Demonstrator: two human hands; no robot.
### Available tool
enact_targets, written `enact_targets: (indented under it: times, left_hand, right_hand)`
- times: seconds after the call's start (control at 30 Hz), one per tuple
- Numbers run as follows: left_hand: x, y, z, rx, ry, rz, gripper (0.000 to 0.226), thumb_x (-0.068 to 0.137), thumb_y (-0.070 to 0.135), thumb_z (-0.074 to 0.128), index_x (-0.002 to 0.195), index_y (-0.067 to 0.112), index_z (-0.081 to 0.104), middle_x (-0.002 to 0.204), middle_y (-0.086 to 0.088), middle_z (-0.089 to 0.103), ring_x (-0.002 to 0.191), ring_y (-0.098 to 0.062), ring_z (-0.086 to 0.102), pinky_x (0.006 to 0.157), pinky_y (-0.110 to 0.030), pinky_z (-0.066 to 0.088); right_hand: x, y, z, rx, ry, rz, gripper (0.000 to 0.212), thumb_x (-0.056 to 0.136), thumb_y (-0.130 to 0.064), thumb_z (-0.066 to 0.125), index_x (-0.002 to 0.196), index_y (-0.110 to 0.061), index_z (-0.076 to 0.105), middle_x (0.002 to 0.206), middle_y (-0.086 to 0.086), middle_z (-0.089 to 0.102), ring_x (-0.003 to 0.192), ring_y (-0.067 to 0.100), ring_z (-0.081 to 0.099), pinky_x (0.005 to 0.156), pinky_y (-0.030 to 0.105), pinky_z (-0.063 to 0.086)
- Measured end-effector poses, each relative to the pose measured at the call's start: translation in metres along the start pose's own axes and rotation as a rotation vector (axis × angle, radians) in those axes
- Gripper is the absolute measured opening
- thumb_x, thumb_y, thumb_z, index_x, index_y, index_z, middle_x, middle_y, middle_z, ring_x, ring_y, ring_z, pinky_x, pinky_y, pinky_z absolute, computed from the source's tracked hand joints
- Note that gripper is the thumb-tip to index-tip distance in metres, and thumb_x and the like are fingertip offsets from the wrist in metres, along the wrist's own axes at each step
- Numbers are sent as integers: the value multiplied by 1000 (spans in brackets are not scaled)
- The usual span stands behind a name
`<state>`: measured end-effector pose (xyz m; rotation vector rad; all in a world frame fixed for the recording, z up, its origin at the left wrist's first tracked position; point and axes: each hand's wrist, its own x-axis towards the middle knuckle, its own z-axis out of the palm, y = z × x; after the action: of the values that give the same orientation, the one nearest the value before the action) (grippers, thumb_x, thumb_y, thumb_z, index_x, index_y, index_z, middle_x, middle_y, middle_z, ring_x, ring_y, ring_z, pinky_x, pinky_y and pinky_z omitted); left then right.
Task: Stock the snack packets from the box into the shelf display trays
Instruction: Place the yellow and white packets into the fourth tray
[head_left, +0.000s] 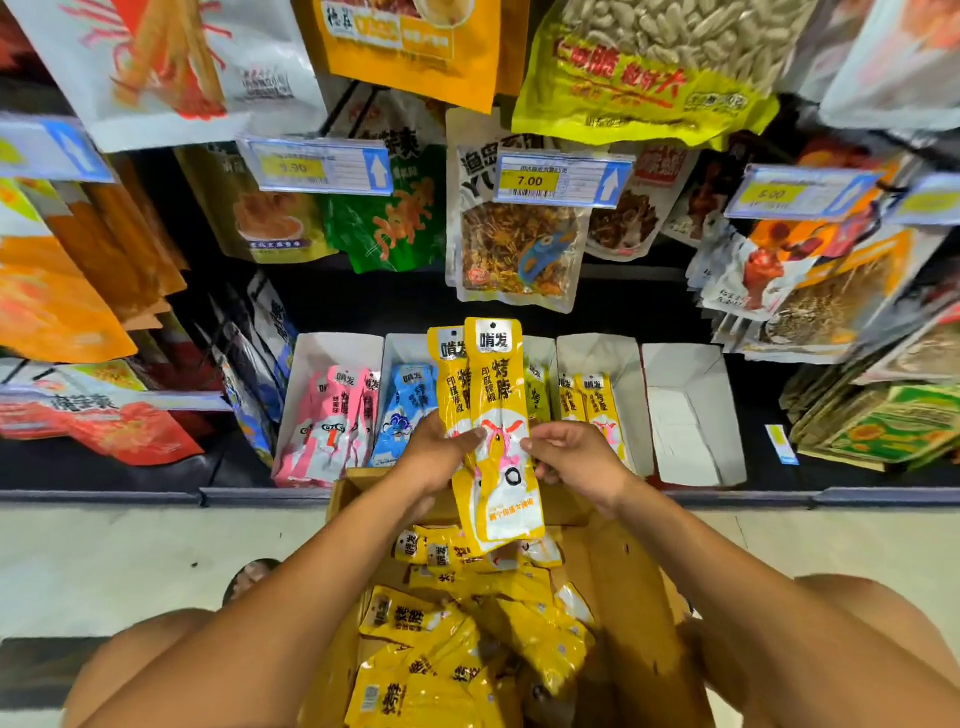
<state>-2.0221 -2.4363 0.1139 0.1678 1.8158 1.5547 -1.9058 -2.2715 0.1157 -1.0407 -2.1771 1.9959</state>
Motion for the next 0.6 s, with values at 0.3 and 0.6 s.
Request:
enact_targets:
  times: [0.3, 0.6]
  left_hand:
    - [6, 22, 16, 113, -82, -37, 21, 103, 17, 57, 123, 21, 63, 120, 3, 69, 110, -18, 63, 99, -41, 50]
    - [29, 17, 1, 64, -34, -57, 26, 102, 10, 60, 127, 16, 59, 124, -4, 70, 107, -21, 69, 89, -47, 58]
  right_hand:
    - [3, 6, -54, 61, 122, 89, 17, 94, -9, 68, 109, -3, 62, 80, 11, 65, 56, 13, 63, 54, 23, 54]
    - [77, 12, -125, -39, 265, 216, 15, 97, 2, 58, 85, -5, 56, 57, 4, 67, 38, 9, 60, 39, 18, 47]
